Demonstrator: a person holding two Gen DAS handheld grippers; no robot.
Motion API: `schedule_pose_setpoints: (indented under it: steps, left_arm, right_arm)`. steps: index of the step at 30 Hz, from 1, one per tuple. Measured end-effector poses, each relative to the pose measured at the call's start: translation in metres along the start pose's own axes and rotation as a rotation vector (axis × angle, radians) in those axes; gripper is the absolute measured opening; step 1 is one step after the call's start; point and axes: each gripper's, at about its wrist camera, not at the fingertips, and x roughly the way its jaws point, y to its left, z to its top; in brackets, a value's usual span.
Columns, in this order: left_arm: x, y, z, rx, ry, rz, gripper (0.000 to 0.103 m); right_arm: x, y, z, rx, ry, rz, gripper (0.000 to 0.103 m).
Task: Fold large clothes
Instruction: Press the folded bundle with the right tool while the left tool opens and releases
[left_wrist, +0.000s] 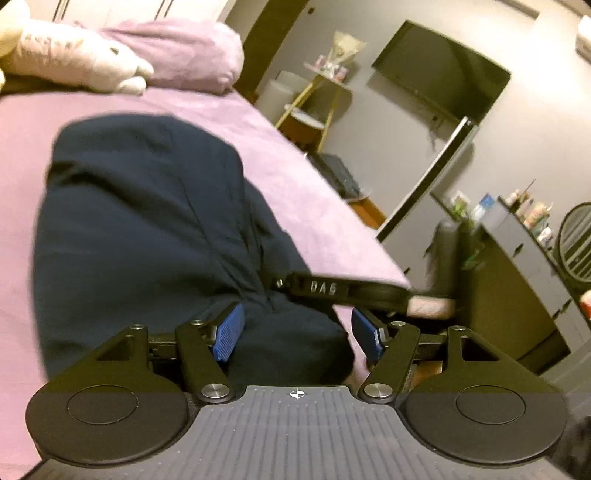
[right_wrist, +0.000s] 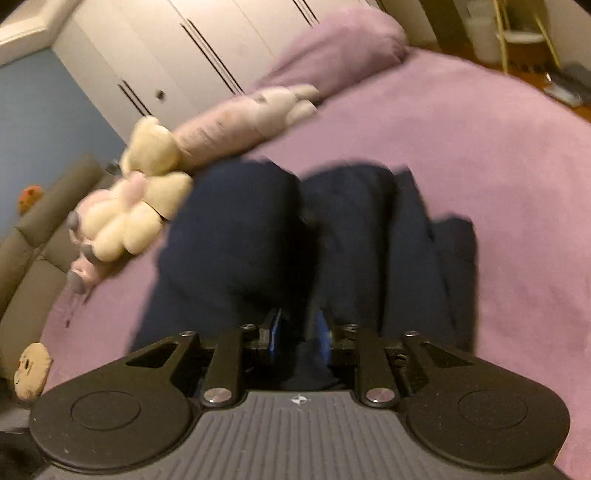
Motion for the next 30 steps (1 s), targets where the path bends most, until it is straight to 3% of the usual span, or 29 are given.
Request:
schedule_pose_setpoints:
  steps: [2,5,7,11,14,18,21,24,27,28,30]
  left_arm:
    - [-0.021,0.008,0.002,-0.008,-0.047,0.037,0.079]
    - [-0.04,0.037,0.006,-0.059,-0.118,0.213,0.079]
    - [-0.04,0.061,0.011,-0.143,-0.142,0.342,0.078]
    - [-0.029,0.099,0.018,-0.3,-0.162,0.484,0.077]
    - [-0.007,0.115,0.026,-0.356,-0.115,0.502,0.077]
    - [0.014,0.106,0.03,-0.335,-0.097,0.416,0.078]
    - [0.03,0.097,0.029,-0.262,-0.077,0.444,0.081]
    - [0.034,0.094,0.027,-0.258,-0.082,0.453,0.081]
    - [0.036,0.092,0.029,-0.247,-0.077,0.465,0.081]
    - [0.034,0.091,0.028,-0.243,-0.077,0.468,0.081]
    - [0.036,0.088,0.027,-0.227,-0.077,0.481,0.081]
  right_arm:
    - [0.0,-0.005,-0.005,0.009,-0.02,0.006,0.004]
    - [0.002,-0.004,-0.011,0.005,-0.038,-0.01,0.004]
    - [0.005,0.0,-0.011,0.001,-0.045,-0.02,0.004]
    - [-0.002,-0.002,-0.014,0.012,-0.061,-0.021,0.004]
    - [-0.003,0.002,-0.016,0.006,-0.073,-0.035,0.004]
    - [-0.002,0.001,-0.017,0.019,-0.08,-0.036,0.004]
    - [-0.004,0.003,-0.017,0.018,-0.082,-0.044,0.004]
    - [-0.012,0.01,-0.013,0.049,-0.083,-0.061,0.005]
    - [-0.035,0.019,-0.008,0.098,-0.135,-0.052,0.026]
    - [-0.042,0.022,-0.006,0.106,-0.157,-0.038,0.037]
    - [-0.052,0.032,-0.002,0.115,-0.183,0.002,0.042]
